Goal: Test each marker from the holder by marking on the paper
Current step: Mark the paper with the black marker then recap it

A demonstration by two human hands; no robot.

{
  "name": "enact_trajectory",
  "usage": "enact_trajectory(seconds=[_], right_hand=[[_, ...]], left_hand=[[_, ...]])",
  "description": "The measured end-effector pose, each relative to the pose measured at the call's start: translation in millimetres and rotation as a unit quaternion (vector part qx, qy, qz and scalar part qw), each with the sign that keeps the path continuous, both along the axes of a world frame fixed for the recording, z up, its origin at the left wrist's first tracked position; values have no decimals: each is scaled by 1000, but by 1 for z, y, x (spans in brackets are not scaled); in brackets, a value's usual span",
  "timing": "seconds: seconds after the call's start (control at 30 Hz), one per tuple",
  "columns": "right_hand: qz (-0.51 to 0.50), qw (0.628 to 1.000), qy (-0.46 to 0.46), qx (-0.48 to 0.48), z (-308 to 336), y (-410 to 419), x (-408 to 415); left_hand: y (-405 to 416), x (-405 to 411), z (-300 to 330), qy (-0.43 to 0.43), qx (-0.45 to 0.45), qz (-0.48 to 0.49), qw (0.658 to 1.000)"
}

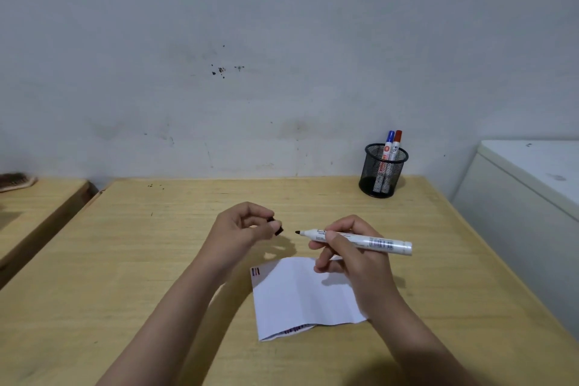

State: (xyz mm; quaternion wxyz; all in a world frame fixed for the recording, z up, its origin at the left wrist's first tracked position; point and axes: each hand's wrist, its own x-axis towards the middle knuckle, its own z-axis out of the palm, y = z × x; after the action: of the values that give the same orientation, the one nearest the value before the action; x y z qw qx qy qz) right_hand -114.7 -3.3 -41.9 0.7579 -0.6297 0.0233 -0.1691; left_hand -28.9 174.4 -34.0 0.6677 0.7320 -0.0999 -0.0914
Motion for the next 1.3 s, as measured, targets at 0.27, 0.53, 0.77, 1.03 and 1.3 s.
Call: enact_trajectory(seconds=[0.27,0.53,0.77,1.03,1.3], right_hand=[[-17,997,-65,-33,10,-3,-20],[6,997,-61,-52,20,-5,-28],[21,999,-48,-1,26,-5,-36],[1,996,-94,-11,28,-3,-37],[17,997,-61,31,27,-6,-32]], left_hand=[[-15,-33,24,123,-174,-52,976],[-20,-51,30,105,-148,-85,980],[-21,-61,37,71,-172,-83,979],[-27,-70,39,10,-197,-36,980],[-34,-68,33,7,-210,-22,977]])
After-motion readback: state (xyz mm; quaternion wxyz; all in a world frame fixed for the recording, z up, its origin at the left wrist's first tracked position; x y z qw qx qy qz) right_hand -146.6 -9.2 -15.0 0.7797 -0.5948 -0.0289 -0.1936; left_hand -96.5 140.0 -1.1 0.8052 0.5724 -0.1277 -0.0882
